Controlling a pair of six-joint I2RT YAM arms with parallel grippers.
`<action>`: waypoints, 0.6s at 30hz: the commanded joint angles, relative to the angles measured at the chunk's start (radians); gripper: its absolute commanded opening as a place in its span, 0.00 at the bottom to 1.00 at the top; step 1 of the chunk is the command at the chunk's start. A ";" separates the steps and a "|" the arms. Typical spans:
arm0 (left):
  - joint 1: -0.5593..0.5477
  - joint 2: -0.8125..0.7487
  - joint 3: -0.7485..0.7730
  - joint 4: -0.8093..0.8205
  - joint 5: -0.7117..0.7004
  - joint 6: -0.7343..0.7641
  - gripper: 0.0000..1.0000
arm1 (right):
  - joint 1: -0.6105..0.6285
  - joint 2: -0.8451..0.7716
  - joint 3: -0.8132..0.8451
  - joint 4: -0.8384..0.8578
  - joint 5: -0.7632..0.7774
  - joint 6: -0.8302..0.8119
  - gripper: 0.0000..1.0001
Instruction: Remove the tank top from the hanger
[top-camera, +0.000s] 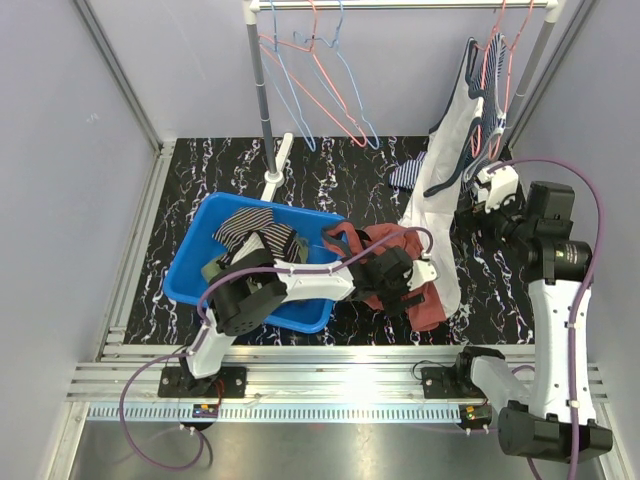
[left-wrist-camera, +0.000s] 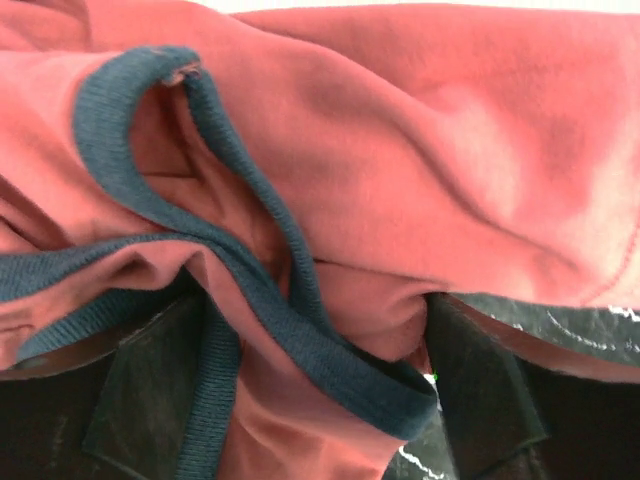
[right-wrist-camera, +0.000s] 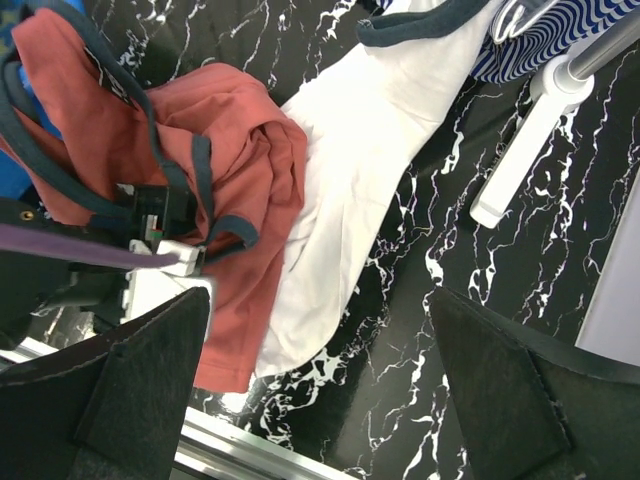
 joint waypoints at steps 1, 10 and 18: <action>0.003 0.016 0.027 0.064 -0.044 -0.064 0.78 | -0.020 -0.024 -0.015 0.042 -0.053 0.047 1.00; 0.003 -0.172 -0.100 0.203 -0.147 -0.096 0.00 | -0.037 -0.032 -0.025 0.040 -0.070 0.058 1.00; 0.001 -0.569 -0.068 0.086 -0.196 -0.102 0.00 | -0.042 -0.045 -0.026 0.051 -0.030 0.061 1.00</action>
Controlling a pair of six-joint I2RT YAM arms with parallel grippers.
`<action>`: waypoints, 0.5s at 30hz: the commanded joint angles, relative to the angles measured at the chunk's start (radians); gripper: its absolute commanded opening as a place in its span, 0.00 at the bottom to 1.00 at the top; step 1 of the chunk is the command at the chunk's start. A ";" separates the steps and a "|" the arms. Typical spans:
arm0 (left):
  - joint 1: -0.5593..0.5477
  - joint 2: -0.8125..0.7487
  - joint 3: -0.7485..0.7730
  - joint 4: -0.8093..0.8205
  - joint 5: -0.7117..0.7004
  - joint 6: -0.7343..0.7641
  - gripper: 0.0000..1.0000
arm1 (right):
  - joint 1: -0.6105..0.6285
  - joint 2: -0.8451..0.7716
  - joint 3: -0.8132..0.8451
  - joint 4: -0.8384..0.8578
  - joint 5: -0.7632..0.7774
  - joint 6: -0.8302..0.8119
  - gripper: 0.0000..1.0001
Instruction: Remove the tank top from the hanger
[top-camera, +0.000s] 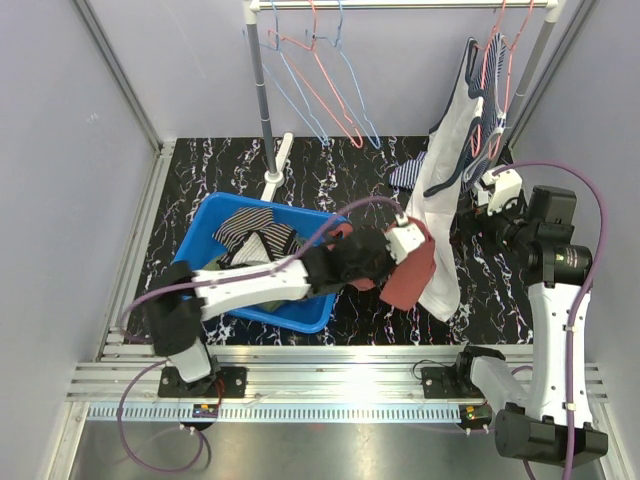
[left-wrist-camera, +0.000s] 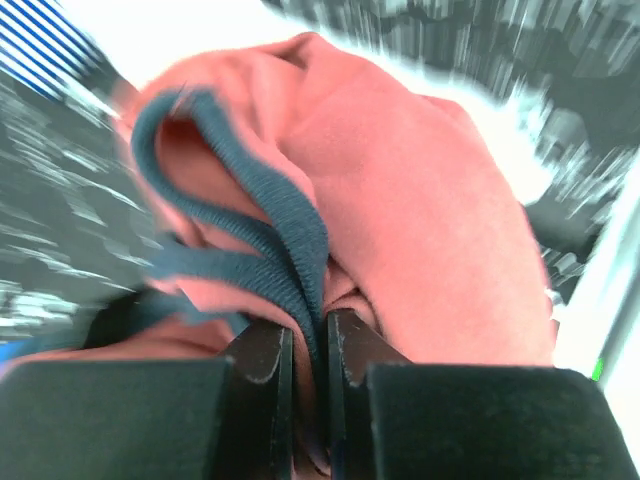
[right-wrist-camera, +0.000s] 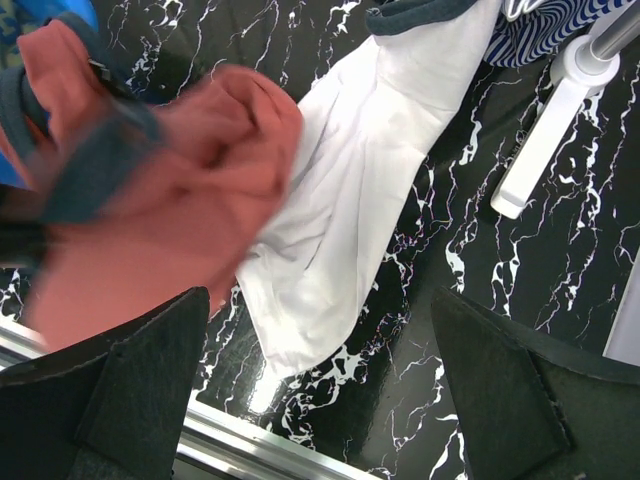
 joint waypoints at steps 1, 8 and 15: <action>0.001 -0.243 0.068 -0.014 -0.074 0.001 0.00 | -0.010 -0.018 0.005 0.050 0.013 0.024 1.00; 0.014 -0.510 0.151 -0.291 -0.209 0.036 0.00 | -0.013 -0.012 0.002 0.061 0.013 0.026 1.00; 0.063 -0.694 0.119 -0.429 -0.389 0.038 0.00 | -0.013 0.000 -0.015 0.073 -0.019 0.044 1.00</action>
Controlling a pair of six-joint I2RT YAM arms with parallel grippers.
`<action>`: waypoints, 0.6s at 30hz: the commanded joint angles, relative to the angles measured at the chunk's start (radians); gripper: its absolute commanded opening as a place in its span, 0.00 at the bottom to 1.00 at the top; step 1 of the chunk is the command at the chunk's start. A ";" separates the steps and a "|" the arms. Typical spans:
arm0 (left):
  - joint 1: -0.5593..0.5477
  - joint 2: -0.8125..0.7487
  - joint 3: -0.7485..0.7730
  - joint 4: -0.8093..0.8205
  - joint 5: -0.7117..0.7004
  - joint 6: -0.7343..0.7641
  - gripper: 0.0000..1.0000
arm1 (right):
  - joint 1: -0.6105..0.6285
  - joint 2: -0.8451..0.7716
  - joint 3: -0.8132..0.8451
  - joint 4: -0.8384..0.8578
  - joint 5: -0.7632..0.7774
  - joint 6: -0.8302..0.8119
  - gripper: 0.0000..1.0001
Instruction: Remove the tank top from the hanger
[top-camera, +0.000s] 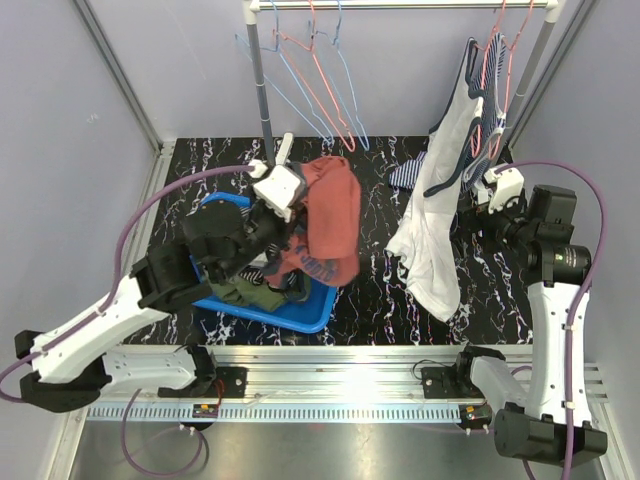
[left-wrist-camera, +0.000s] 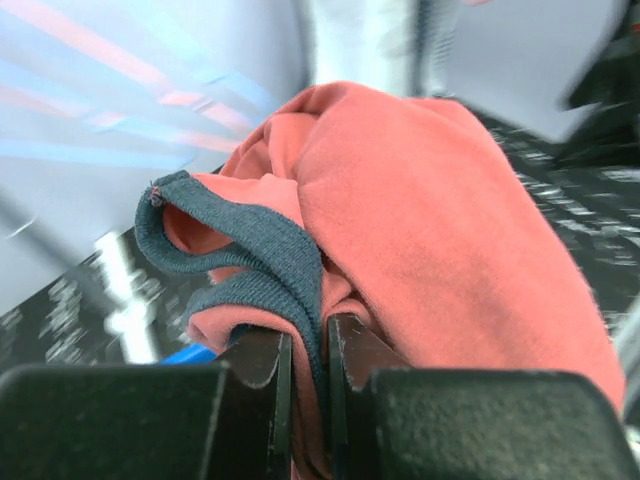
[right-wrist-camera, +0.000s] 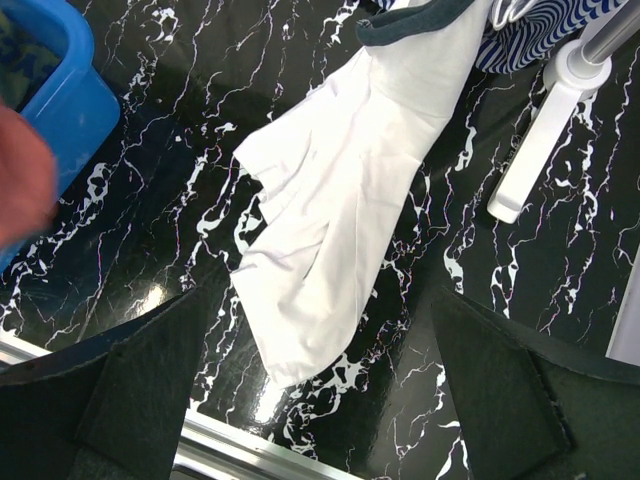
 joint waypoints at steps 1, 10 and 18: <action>0.037 -0.082 -0.024 -0.082 -0.140 0.021 0.00 | -0.007 0.005 -0.008 0.042 -0.022 0.017 1.00; 0.172 -0.214 -0.200 -0.084 -0.145 -0.083 0.00 | -0.007 0.009 -0.034 0.049 -0.020 0.013 1.00; 0.407 -0.197 -0.509 0.069 0.166 -0.388 0.01 | -0.007 0.001 -0.066 0.034 -0.038 0.005 1.00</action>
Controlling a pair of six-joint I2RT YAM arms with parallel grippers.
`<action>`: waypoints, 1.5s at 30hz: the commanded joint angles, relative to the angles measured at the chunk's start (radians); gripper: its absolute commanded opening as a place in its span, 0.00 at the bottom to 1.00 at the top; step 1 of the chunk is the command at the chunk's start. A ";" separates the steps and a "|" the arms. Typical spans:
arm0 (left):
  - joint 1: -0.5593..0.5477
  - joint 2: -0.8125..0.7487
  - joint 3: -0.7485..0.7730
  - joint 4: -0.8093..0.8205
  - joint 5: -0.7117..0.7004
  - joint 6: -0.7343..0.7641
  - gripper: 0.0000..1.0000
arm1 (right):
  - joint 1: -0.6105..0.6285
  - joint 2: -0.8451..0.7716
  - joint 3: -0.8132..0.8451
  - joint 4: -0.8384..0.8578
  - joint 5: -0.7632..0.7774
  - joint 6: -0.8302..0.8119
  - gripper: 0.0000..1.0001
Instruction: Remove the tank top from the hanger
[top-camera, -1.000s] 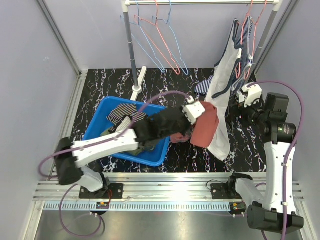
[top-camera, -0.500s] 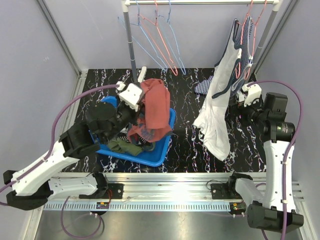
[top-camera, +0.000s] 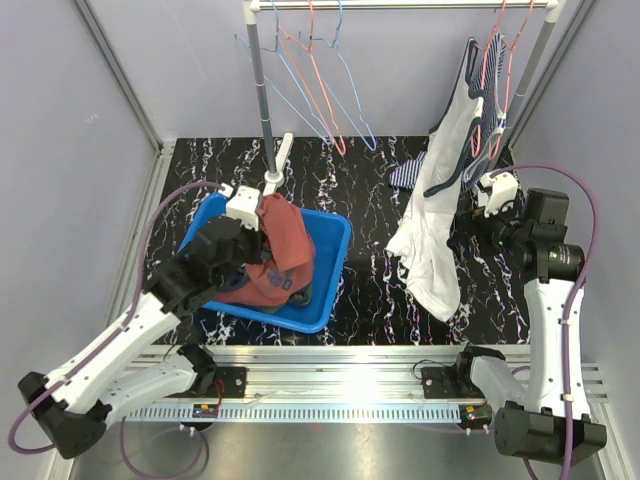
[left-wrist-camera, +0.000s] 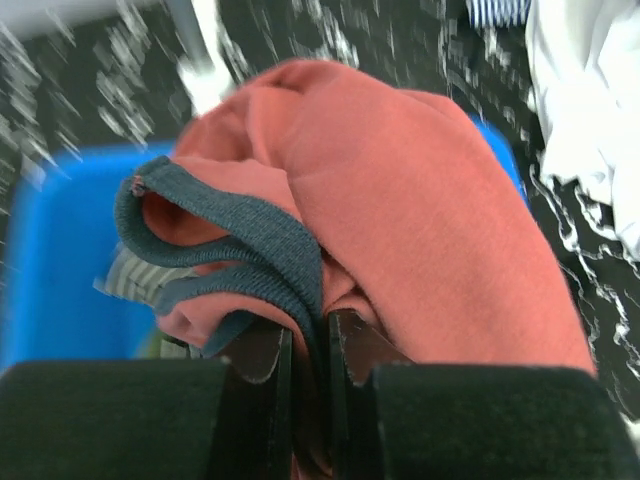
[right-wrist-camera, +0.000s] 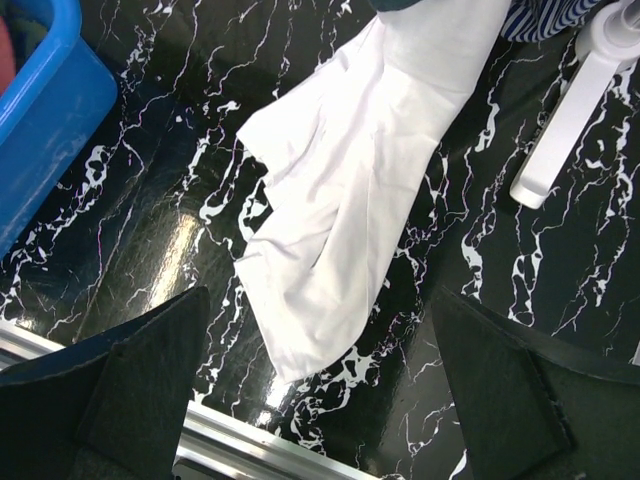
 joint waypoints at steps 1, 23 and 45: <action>0.086 0.030 -0.101 0.161 0.192 -0.199 0.01 | -0.006 -0.013 -0.016 0.013 -0.034 0.004 1.00; 0.159 -0.181 -0.051 0.081 0.311 -0.214 0.99 | -0.006 -0.074 0.019 0.059 0.147 0.197 1.00; 0.159 -0.104 0.074 -0.268 0.253 -0.244 0.99 | -0.006 -0.114 0.016 0.084 0.338 0.264 1.00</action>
